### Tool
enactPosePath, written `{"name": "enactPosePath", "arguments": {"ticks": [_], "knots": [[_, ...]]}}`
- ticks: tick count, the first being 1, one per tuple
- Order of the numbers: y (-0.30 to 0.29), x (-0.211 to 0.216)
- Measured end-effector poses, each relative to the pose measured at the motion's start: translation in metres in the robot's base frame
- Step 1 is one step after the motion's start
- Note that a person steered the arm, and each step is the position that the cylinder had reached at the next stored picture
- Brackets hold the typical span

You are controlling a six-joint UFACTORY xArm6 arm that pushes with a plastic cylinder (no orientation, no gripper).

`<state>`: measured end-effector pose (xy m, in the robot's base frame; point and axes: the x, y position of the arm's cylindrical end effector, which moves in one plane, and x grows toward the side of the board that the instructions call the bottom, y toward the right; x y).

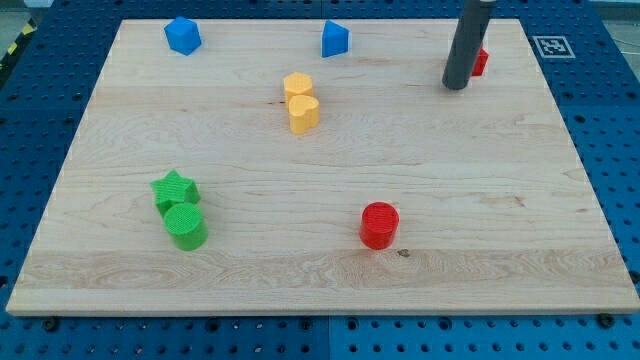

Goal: Place the red star at the top right corner side

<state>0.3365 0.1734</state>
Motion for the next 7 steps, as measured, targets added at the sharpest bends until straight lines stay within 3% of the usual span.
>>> {"name": "enactPosePath", "arguments": {"ticks": [2, 5, 6, 7], "knots": [[0.029, 0.001], [0.031, -0.036], [0.013, -0.011], [-0.022, -0.038]]}}
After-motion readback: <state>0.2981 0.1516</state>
